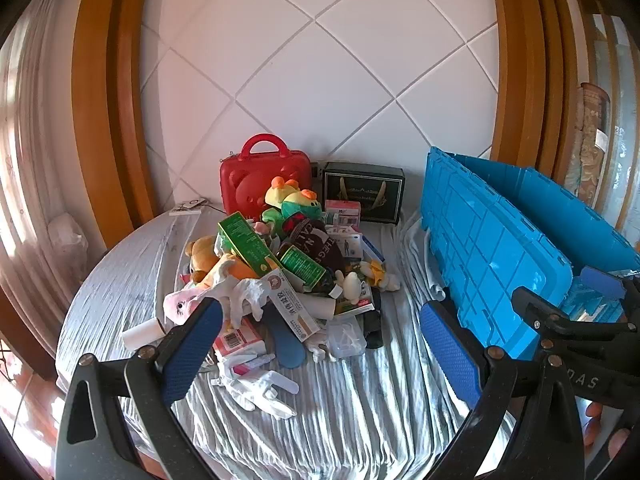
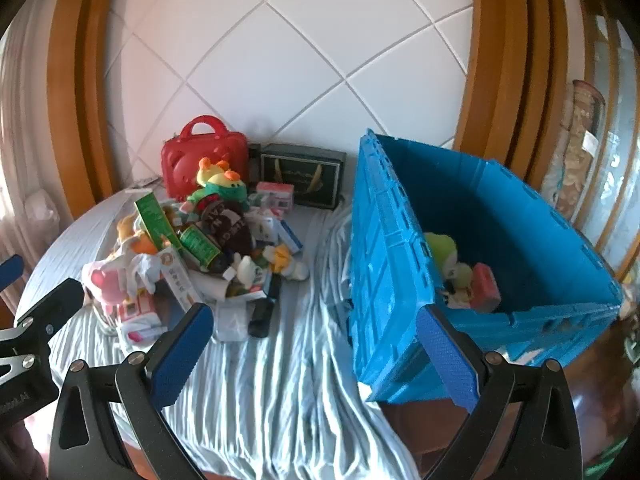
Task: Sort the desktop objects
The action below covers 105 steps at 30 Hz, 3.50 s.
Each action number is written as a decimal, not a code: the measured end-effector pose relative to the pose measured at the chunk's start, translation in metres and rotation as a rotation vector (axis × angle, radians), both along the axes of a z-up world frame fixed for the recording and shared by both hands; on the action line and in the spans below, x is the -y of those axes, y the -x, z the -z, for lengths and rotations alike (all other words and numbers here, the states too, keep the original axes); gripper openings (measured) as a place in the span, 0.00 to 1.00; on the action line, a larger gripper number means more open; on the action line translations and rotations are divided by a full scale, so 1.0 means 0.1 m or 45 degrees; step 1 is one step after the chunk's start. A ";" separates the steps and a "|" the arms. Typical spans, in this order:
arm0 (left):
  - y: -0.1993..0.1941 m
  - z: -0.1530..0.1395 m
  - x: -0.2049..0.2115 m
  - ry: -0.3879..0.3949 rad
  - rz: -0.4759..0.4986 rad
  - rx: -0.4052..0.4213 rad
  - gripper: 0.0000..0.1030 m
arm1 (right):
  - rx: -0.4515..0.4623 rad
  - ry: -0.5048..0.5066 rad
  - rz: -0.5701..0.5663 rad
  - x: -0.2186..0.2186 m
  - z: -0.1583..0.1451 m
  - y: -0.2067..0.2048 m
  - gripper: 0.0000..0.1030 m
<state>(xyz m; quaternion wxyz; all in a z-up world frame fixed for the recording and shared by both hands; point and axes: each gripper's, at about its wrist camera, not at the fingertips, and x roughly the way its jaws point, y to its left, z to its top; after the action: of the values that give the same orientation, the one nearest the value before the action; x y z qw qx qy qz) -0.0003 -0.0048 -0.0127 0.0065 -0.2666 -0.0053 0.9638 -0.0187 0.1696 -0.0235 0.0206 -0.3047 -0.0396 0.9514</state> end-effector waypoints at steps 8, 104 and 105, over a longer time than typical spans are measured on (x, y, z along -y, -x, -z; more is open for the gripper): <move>0.07 0.03 -0.03 -0.001 0.006 0.011 0.97 | 0.024 -0.007 0.007 -0.04 0.05 0.08 1.00; 1.32 0.23 0.29 -0.036 0.123 0.079 0.15 | 0.142 0.147 -0.333 0.23 0.21 1.70 0.60; 1.35 0.14 0.17 -0.043 0.187 0.052 0.15 | 0.108 0.135 -0.290 0.14 0.07 1.65 0.60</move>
<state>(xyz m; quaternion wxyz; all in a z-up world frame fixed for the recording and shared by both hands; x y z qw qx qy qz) -0.1350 -0.0219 -0.0263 0.0814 -0.2856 -0.0021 0.9549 -0.1840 0.1551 -0.0302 -0.1054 -0.3390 -0.0243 0.9346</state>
